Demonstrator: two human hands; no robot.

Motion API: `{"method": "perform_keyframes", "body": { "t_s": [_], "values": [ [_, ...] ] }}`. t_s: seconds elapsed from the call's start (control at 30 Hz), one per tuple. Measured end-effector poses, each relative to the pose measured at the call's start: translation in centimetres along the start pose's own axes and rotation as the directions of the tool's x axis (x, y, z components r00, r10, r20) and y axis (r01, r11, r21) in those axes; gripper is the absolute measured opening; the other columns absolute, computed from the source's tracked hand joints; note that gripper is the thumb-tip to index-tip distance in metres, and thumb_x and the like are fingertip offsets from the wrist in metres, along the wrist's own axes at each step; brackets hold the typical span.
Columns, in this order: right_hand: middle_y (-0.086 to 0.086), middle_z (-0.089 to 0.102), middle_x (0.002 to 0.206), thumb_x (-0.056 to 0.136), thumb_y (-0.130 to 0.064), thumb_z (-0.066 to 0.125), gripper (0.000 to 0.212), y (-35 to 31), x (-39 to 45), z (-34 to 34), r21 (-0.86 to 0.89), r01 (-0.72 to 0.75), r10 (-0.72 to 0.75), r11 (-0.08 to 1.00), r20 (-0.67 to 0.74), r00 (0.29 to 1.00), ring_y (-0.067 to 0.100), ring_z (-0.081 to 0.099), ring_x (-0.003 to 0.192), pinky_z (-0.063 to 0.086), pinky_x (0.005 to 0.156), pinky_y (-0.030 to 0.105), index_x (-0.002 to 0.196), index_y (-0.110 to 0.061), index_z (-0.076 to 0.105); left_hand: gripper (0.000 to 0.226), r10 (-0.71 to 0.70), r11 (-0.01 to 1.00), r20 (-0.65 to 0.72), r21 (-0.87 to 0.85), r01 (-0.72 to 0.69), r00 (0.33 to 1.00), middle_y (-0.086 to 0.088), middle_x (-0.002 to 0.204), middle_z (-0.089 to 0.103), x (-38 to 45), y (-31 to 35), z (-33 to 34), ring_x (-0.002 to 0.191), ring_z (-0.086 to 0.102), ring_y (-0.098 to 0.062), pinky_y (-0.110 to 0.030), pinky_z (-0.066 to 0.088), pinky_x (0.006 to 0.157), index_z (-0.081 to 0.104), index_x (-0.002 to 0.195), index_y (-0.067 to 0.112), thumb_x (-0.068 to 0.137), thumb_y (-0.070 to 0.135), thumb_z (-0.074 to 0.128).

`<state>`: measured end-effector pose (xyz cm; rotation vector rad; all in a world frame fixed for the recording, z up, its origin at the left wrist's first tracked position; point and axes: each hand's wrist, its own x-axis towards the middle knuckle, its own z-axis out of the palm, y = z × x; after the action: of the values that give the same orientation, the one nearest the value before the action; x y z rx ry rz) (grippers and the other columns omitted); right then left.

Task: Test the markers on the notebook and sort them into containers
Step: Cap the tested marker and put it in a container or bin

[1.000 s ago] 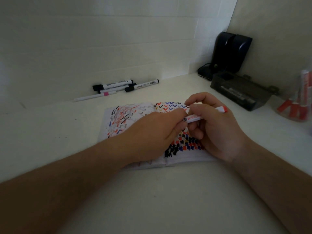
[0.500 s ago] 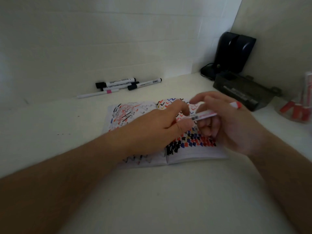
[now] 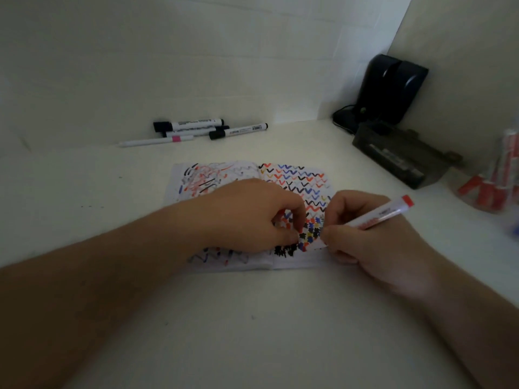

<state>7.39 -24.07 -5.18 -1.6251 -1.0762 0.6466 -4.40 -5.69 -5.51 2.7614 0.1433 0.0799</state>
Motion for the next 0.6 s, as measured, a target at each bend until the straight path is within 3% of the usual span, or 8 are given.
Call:
{"method": "perform_keyframes", "body": {
  "t_s": [0.1, 0.3, 0.6],
  "values": [
    [0.015, 0.065, 0.061, 0.083, 0.005, 0.074, 0.026, 0.2, 0.1, 0.3, -0.104, 0.027, -0.034, 0.994, -0.064, 0.997, 0.023, 0.056, 0.050, 0.043, 0.050, 0.036, 0.066, -0.011, 0.064, 0.015, -0.009, 1.000, -0.022, 0.008, 0.010, 1.000, 0.018, 0.075, 0.056, 0.1, 0.1, 0.1, 0.070, 0.051, 0.005, -0.021, 0.033, 0.060, 0.063, 0.102, 0.048, 0.089, 0.053, 0.067],
    [0.023, 0.066, 0.061, 0.082, 0.007, 0.072, 0.022, 0.4, 0.5, 0.9, -0.105, -0.065, 0.051, 0.992, -0.125, 0.991, 0.022, 0.060, 0.048, 0.049, 0.045, 0.029, 0.065, -0.001, 0.060, 0.016, -0.025, 1.000, -0.028, -0.006, 0.025, 0.999, 0.017, 0.072, 0.056, 0.3, 0.0, 0.2, 0.068, 0.051, 0.004, -0.022, 0.033, 0.060, 0.063, 0.099, 0.049, 0.086, 0.055, 0.068],
    [0.020, 0.064, 0.057, 0.080, 0.006, 0.072, 0.023, 0.1, 0.5, 1.1, -0.144, -0.072, 0.054, 0.987, -0.127, 0.990, 0.022, 0.059, 0.047, 0.048, 0.046, 0.032, 0.063, -0.002, 0.059, 0.020, -0.027, 1.000, -0.029, 0.002, 0.027, 0.999, 0.018, 0.075, 0.056, 0.2, 0.0, 0.2, 0.069, 0.051, 0.005, -0.021, 0.034, 0.061, 0.063, 0.104, 0.048, 0.085, 0.056, 0.068]
  ]
}}
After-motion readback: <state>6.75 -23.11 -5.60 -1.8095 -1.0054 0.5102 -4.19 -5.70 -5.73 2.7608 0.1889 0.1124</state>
